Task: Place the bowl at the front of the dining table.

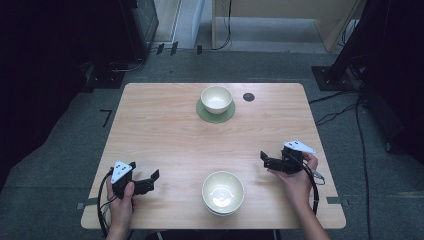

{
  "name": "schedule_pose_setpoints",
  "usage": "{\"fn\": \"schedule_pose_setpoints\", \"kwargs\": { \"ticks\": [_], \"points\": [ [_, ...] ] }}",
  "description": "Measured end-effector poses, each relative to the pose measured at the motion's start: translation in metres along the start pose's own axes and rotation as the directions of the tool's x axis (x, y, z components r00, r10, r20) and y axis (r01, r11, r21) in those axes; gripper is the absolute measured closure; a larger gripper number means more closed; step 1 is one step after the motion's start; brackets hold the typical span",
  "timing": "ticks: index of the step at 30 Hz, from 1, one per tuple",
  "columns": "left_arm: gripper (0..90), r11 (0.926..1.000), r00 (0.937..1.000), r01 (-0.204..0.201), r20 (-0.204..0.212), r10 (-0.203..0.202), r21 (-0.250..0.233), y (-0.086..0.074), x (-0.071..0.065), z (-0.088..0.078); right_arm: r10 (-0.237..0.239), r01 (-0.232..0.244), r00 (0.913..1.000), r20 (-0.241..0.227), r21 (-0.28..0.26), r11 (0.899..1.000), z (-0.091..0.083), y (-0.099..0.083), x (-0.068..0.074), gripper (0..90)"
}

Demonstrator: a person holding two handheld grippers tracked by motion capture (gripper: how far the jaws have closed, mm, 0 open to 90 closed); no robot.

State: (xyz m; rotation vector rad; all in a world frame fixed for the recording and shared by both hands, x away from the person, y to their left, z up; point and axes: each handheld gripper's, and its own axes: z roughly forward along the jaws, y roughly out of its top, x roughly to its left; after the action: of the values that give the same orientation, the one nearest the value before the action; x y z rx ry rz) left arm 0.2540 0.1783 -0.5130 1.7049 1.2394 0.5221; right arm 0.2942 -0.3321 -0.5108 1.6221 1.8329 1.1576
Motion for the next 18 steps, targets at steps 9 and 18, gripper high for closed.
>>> {"fn": "schedule_pose_setpoints", "kwargs": {
  "ticks": [9, 18],
  "points": [
    [0.0, 1.0000, 1.0000, -0.003, -0.002, 0.003, -0.001, 0.000, 0.000, 0.000, -0.002, 0.002, 0.9999, 0.014, 0.017, 1.000, -0.009, -0.010, -0.007, 0.2],
    [0.0, 1.0000, 1.0000, -0.006, -0.003, 0.006, 0.000, 0.000, -0.001, 0.000, 0.002, -0.002, 0.9994, 0.033, 0.026, 1.000, -0.021, -0.021, -0.016, 0.2]
  ]
}}
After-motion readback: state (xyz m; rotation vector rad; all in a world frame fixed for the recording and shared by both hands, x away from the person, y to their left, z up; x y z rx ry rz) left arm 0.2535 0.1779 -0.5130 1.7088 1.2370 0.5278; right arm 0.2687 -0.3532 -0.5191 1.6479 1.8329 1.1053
